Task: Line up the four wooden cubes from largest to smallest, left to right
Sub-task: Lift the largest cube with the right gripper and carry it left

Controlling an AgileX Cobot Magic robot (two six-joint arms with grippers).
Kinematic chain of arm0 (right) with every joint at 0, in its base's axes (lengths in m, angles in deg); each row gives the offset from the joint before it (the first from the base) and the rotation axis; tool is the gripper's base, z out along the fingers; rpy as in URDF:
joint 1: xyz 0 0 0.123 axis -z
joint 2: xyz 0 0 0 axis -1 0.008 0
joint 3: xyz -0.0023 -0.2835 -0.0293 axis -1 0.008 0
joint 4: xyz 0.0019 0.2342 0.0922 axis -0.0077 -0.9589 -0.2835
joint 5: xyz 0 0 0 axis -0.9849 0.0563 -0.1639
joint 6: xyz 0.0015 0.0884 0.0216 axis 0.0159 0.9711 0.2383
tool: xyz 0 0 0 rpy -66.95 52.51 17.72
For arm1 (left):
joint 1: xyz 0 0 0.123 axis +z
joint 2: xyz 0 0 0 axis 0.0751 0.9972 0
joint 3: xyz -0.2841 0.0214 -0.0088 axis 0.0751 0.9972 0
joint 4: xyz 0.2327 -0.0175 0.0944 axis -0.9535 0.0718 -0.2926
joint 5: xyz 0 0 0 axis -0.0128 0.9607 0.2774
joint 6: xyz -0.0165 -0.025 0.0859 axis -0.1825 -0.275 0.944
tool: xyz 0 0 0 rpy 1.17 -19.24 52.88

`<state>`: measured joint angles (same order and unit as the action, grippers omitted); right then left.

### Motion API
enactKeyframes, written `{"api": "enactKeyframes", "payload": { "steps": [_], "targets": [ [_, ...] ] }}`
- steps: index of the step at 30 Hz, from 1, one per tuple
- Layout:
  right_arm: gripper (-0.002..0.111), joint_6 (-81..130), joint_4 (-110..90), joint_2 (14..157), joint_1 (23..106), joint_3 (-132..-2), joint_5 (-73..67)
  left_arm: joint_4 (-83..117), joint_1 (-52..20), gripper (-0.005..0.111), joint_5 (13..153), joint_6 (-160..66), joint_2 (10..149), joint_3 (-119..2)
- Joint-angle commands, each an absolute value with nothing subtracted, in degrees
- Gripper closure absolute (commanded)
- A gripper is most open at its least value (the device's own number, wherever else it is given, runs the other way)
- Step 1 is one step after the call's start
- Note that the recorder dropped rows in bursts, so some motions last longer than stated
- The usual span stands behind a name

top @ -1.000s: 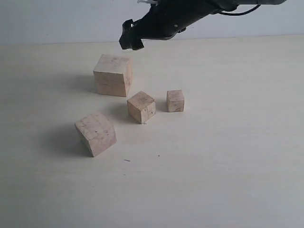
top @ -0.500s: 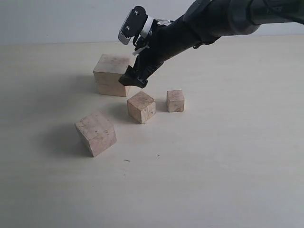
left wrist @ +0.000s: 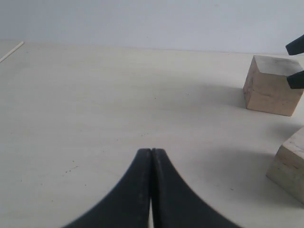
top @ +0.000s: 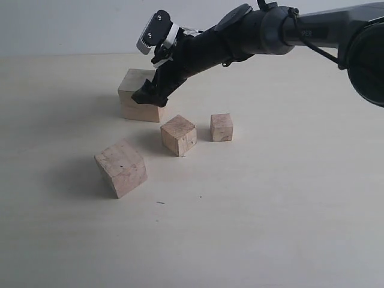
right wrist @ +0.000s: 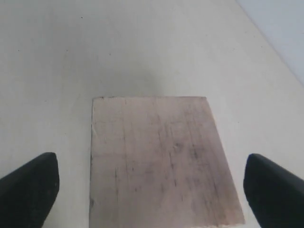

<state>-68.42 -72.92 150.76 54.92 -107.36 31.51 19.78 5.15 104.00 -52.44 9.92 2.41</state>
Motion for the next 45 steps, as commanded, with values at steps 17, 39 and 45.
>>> {"api": "enactKeyframes", "payload": {
  "steps": [17, 39, 45],
  "targets": [
    [0.107, -65.0, -71.9, 152.5, 54.8, -109.0, 36.7, 20.2, 4.8, 0.107, 103.2, -52.5, 9.6, 2.5],
    [0.108, -62.9, -78.5, 145.8, 46.6, -114.1, 55.4, 20.2, 4.8, 0.107, 103.2, -52.5, 9.6, 2.5],
    [0.108, -62.9, -78.9, 147.4, 41.3, -114.1, 56.0, 20.2, 4.8, 0.107, 103.2, -52.5, 9.6, 2.5]
  ]
}}
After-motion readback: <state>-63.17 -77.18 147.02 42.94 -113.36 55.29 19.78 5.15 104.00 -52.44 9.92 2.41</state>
